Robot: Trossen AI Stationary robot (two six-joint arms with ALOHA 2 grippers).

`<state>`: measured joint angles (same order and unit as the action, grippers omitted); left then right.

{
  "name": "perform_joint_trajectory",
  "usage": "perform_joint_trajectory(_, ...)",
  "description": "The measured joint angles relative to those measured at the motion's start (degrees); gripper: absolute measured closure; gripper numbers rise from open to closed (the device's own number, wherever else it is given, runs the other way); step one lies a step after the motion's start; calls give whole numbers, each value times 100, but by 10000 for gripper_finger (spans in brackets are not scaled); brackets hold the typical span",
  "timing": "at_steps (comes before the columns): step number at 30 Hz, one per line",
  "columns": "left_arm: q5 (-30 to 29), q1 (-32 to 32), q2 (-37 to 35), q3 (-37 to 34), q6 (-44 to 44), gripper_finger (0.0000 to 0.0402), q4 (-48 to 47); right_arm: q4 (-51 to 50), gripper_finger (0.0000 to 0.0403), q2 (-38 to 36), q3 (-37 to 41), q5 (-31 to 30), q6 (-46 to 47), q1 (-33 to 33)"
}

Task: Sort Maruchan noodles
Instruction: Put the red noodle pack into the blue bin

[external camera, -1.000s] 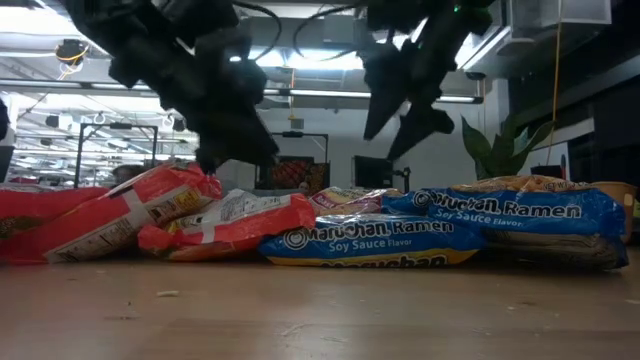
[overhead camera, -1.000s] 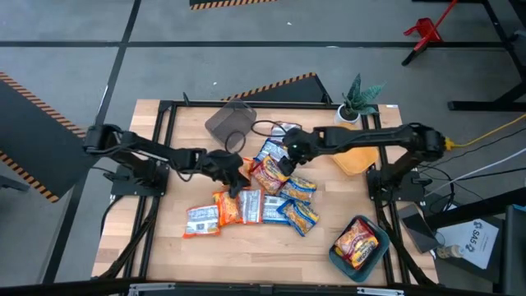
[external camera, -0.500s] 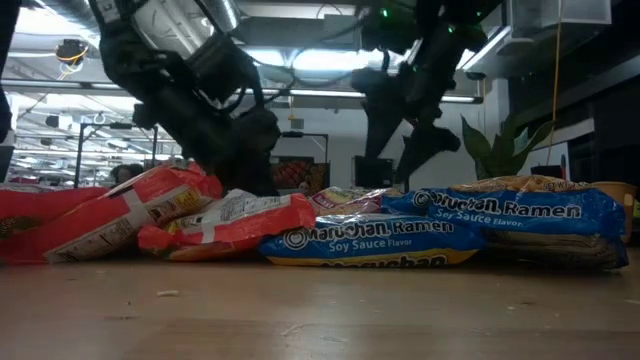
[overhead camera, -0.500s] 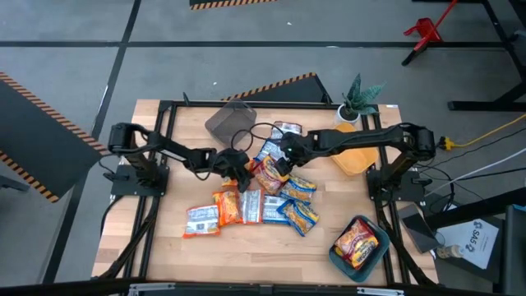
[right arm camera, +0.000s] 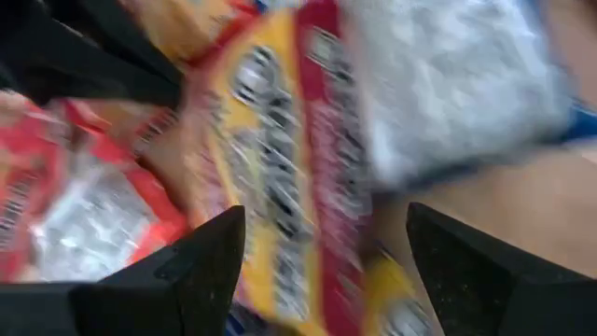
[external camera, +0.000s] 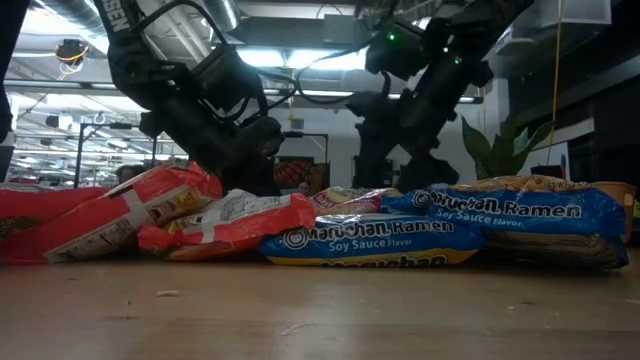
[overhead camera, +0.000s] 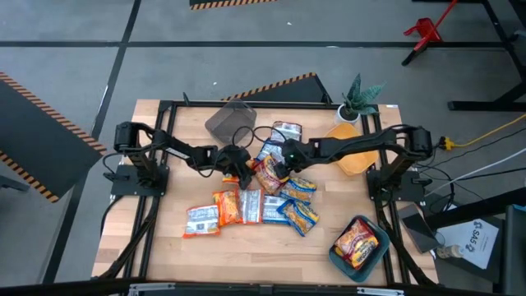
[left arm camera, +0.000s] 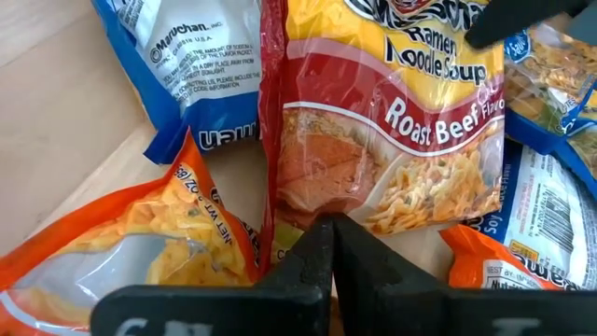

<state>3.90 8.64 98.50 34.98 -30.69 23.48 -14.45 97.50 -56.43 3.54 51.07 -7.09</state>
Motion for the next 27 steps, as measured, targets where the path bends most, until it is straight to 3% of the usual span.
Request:
perform_joint_trajectory(17,-140,0,13,-11,-27,400,-21,1075,125,637,35,799,53,-2)
perform_joint_trajectory(21,-144,2,13,-11,-28,400,-18,1150,153,724,35,913,33,0)
perform_joint_trajectory(27,-118,2,5,-15,-62,400,48,1179,229,725,33,1018,33,-2)
